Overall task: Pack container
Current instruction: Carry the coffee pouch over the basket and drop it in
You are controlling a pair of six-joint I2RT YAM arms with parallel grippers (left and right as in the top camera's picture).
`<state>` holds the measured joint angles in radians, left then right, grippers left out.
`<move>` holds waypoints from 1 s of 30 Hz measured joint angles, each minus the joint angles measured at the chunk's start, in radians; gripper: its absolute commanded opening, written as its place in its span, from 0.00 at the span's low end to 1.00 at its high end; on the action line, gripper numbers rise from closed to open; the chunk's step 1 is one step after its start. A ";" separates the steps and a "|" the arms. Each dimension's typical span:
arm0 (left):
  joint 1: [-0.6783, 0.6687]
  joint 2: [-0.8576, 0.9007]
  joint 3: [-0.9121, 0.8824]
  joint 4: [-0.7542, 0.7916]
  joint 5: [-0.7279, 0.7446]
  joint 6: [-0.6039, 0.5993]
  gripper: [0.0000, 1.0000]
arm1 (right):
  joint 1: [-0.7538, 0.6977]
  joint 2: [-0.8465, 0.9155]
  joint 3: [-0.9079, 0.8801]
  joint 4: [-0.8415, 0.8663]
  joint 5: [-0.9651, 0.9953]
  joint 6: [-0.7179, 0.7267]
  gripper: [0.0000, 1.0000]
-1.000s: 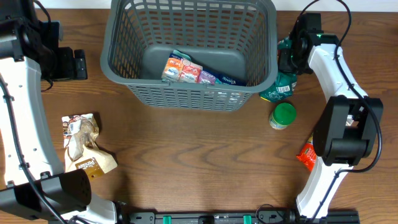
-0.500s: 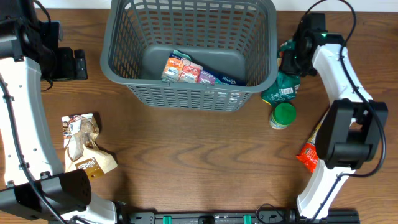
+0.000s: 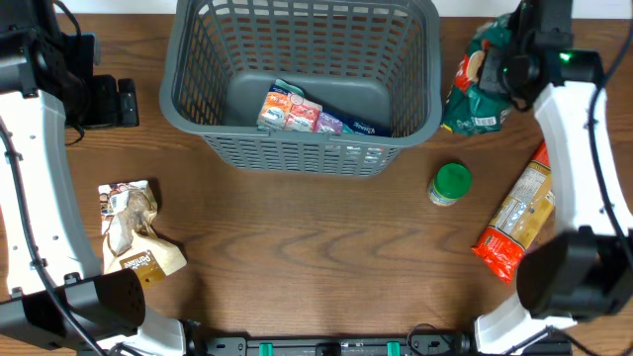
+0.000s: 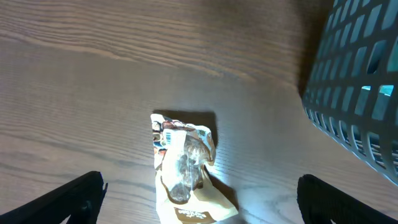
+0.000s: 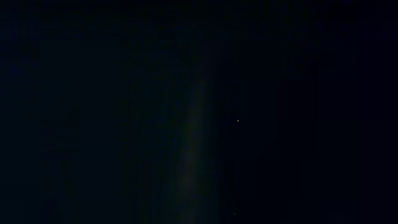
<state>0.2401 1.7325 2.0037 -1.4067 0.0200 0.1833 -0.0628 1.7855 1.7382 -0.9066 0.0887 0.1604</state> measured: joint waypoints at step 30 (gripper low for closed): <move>0.000 0.000 0.000 0.000 0.000 0.000 0.99 | 0.448 -0.261 0.019 0.306 -0.281 -0.669 0.01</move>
<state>0.2401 1.7325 2.0037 -1.4067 0.0200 0.1833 0.3855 1.5246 1.7573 -0.6006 -0.1921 -0.5087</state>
